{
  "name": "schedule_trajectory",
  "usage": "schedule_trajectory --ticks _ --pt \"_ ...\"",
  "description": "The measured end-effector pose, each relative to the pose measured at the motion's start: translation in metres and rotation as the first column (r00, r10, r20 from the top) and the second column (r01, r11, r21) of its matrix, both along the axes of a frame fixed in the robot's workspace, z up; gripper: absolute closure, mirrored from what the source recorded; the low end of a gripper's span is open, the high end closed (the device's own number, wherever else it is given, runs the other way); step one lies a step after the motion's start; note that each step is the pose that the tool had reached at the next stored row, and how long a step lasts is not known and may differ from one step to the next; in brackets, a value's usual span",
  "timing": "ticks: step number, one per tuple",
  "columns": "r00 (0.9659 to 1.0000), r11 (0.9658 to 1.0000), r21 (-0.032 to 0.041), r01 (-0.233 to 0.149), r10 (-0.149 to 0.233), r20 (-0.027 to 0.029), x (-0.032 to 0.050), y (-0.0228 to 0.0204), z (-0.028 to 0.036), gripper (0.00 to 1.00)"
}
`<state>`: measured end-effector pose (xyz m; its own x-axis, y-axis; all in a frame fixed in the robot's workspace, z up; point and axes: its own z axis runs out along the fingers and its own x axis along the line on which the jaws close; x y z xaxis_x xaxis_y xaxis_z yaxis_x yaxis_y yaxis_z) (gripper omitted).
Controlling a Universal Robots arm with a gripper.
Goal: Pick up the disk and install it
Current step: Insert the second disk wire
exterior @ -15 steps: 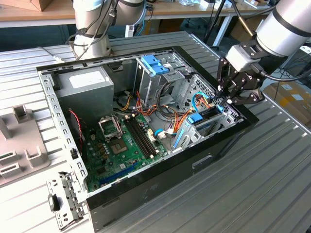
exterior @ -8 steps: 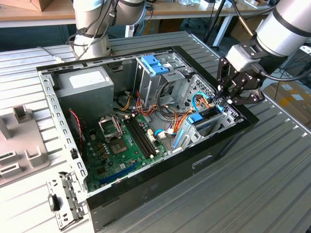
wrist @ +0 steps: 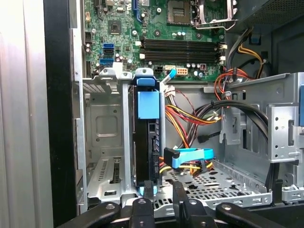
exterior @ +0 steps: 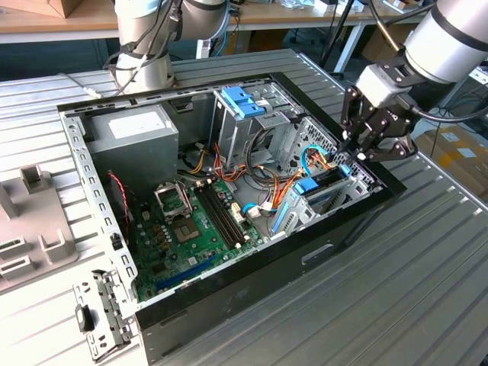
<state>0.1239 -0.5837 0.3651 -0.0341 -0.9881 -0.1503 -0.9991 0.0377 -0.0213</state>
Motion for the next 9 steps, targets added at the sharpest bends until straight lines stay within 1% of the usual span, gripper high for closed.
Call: schedule_trajectory --ticks 1,4,6,7,9 --pt "1.0 1.0 0.0019 0.0 0.0 0.0 -0.0022 0.0004 0.0 0.7" --pt "1.0 1.0 0.003 0.0 0.0 0.0 -0.0044 0.002 0.0002 0.7" --pt "1.0 1.0 0.0028 0.0 0.0 0.0002 -0.0057 0.0032 0.0027 0.7" --pt "1.0 1.0 0.0029 0.0 0.0 0.0003 -0.0058 0.0033 0.005 0.7" --pt "1.0 1.0 0.0034 0.0 0.0 0.0004 -0.0064 0.0033 0.0071 0.7"
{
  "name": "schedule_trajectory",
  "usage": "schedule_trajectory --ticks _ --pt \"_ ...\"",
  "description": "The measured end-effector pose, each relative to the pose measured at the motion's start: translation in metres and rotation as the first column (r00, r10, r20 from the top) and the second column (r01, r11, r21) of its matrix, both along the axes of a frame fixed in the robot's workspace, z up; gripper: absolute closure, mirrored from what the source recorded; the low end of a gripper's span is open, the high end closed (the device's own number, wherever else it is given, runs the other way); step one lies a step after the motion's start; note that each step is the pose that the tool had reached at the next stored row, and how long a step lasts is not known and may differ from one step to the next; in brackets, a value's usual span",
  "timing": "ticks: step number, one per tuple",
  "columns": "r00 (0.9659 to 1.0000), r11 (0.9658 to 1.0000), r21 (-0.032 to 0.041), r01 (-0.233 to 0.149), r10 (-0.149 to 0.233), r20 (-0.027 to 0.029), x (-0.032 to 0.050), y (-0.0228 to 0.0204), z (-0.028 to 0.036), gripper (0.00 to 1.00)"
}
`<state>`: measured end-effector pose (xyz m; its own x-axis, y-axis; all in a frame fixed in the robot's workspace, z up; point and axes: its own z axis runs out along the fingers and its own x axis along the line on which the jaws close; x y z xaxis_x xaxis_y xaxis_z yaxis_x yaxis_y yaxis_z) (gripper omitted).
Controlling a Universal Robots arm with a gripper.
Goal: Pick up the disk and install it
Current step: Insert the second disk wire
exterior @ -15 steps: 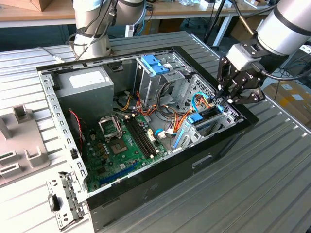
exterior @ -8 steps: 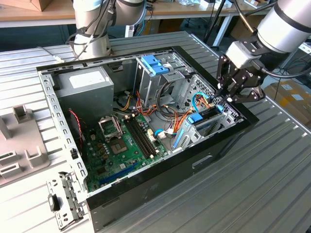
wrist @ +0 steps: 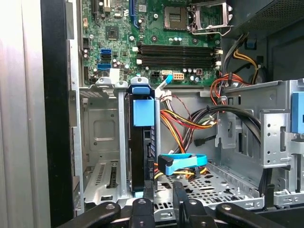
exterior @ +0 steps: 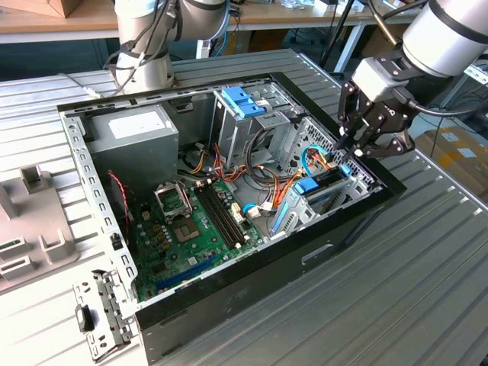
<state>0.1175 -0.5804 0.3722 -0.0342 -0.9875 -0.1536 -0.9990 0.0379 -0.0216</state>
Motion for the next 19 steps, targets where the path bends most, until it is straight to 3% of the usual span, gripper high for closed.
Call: schedule_trajectory --ticks 4,9,14,19 --pt "1.0 1.0 0.0044 0.0 0.0 0.0001 -0.0065 0.0001 0.0007 0.7" --pt "1.0 0.9999 0.0149 0.0 0.0 0.0003 -0.0172 0.0001 -0.0009 0.7" --pt "1.0 0.9999 0.0155 0.0 0.0 0.0003 -0.0182 0.0001 -0.0077 0.7" --pt "1.0 0.9999 0.0155 0.0 0.0 0.0002 -0.0183 0.0001 -0.0082 0.7"
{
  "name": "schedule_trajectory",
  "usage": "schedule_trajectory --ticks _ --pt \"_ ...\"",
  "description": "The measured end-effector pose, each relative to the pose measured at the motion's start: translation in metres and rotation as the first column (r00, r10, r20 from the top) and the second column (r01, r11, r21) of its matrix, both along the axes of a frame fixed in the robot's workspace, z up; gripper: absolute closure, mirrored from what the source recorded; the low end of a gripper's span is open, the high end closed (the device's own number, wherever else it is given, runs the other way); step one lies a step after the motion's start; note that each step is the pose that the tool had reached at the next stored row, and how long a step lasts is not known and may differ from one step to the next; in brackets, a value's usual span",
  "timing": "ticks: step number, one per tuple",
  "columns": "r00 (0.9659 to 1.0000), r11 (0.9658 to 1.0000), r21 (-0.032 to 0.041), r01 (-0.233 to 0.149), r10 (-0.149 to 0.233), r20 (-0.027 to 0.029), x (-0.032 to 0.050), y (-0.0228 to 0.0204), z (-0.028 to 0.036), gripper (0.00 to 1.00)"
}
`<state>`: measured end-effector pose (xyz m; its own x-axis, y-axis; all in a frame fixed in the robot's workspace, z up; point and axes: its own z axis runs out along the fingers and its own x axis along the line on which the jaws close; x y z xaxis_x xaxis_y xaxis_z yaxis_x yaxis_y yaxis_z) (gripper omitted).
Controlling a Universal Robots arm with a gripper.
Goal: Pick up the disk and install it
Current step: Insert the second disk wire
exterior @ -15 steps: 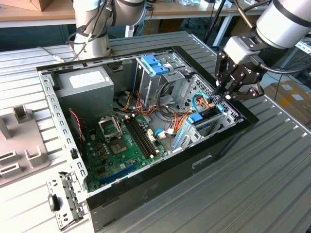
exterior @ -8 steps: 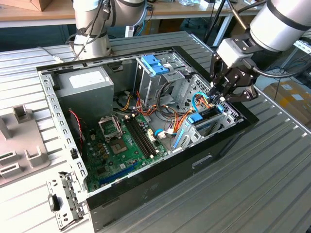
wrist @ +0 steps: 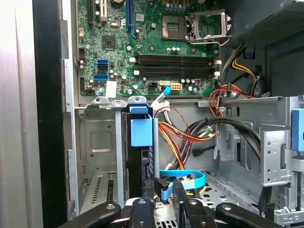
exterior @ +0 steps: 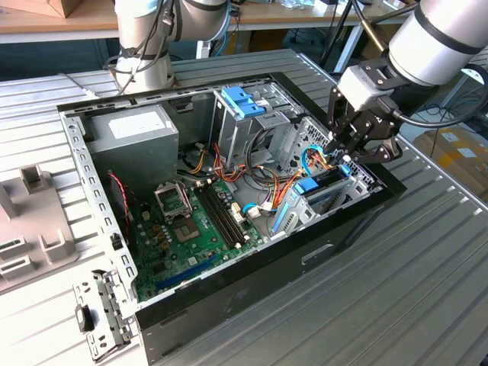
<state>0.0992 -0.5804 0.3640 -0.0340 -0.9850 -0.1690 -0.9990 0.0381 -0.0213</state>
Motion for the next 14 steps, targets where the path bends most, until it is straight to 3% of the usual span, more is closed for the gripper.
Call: schedule_trajectory --ticks 3,5,14 --pt "1.0 1.0 0.0001 0.0 0.0 0.0 0.0 0.0 -0.0001 0.71" --pt "1.0 1.0 0.0 0.0 0.0 0.0 0.0 0.0 -0.0002 0.84" --pt "1.0 1.0 0.0002 0.0 0.0 0.0 0.0 -0.0001 -0.0006 0.84"
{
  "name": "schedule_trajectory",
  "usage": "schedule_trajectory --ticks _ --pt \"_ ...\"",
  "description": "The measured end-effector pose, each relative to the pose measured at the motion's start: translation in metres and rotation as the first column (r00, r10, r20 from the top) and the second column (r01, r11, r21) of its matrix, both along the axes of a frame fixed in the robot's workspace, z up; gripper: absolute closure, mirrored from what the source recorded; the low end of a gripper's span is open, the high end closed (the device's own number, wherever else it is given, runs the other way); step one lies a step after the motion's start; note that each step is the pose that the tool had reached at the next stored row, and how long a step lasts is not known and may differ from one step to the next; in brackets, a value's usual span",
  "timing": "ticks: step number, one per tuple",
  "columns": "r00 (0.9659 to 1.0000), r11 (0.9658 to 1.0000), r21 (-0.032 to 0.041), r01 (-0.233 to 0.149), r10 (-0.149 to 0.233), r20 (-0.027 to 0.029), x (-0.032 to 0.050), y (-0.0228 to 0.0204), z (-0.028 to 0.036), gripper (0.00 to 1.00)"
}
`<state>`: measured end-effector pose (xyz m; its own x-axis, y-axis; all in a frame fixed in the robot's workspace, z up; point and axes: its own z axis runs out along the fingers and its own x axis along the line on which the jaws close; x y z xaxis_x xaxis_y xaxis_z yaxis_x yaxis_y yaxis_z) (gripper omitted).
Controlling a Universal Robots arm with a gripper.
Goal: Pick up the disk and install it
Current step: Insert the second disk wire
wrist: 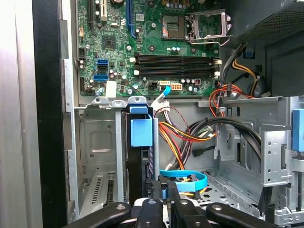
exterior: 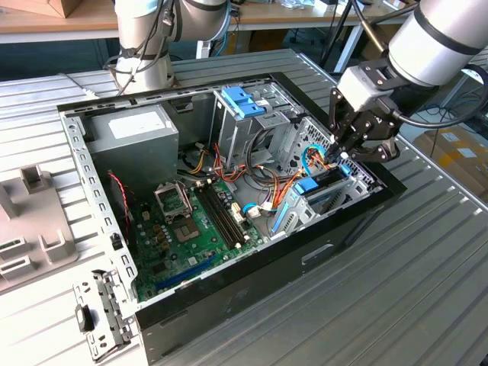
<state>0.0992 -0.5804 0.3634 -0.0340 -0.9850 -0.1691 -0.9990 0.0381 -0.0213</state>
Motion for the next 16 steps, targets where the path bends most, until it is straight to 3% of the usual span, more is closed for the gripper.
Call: schedule_trajectory --ticks 16 --pt "1.0 1.0 -0.0003 0.0 0.0 0.0 -0.0075 -0.0012 -0.0018 0.84"
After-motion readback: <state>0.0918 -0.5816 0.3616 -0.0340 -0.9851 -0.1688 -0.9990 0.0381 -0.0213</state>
